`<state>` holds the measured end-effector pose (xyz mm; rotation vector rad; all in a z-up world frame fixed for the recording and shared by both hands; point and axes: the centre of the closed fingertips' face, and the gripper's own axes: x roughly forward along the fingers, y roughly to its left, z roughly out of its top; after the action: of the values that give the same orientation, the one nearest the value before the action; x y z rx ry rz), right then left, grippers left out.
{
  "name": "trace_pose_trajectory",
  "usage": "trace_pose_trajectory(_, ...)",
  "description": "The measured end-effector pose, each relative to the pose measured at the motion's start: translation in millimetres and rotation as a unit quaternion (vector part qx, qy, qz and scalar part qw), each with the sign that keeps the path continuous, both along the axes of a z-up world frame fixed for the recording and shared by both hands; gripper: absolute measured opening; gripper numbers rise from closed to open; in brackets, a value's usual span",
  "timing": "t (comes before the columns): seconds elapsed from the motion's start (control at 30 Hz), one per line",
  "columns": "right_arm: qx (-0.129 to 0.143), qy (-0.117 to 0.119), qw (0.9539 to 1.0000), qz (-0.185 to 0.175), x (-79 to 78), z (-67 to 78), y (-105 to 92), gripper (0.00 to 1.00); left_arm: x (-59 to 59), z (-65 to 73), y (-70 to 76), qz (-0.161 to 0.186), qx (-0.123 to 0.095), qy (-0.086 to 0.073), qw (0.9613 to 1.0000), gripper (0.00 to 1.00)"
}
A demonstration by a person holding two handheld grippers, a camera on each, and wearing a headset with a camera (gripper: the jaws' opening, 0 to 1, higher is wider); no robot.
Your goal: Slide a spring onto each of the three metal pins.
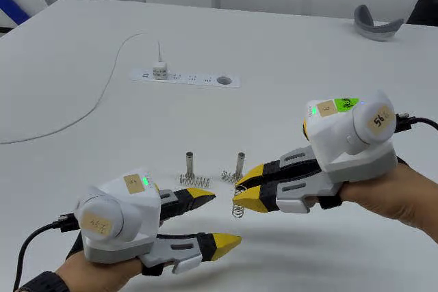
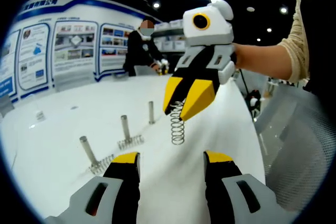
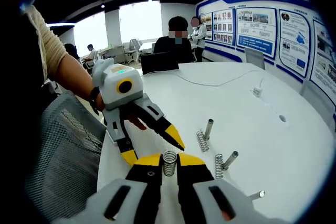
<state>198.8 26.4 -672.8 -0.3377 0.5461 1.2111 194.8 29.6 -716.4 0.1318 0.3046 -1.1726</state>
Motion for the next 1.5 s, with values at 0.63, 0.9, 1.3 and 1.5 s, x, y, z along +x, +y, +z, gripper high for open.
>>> trace_pose_trajectory(0.63,0.004,-0.013,0.9990,-0.044,17.1,10.0,-29.0,0.12,19.3,-3.7,34.6,0.063,0.005,0.003,0.9980,0.64)
trace_pose_trajectory(0.9,0.004,-0.021,0.9976,-0.066,24.6,14.7,-44.7,0.12,25.2,-3.8,45.9,0.080,0.005,0.004,0.9967,0.65)
trace_pose_trajectory(1.3,-0.001,-0.045,0.9917,-0.120,49.2,23.6,-75.5,0.12,28.9,-5.0,53.3,0.093,0.008,0.004,0.9956,0.68)
trace_pose_trajectory(1.5,-0.007,-0.056,0.9861,-0.156,65.4,23.3,-89.5,0.12,29.0,-4.2,52.5,0.094,0.008,0.004,0.9955,0.68)
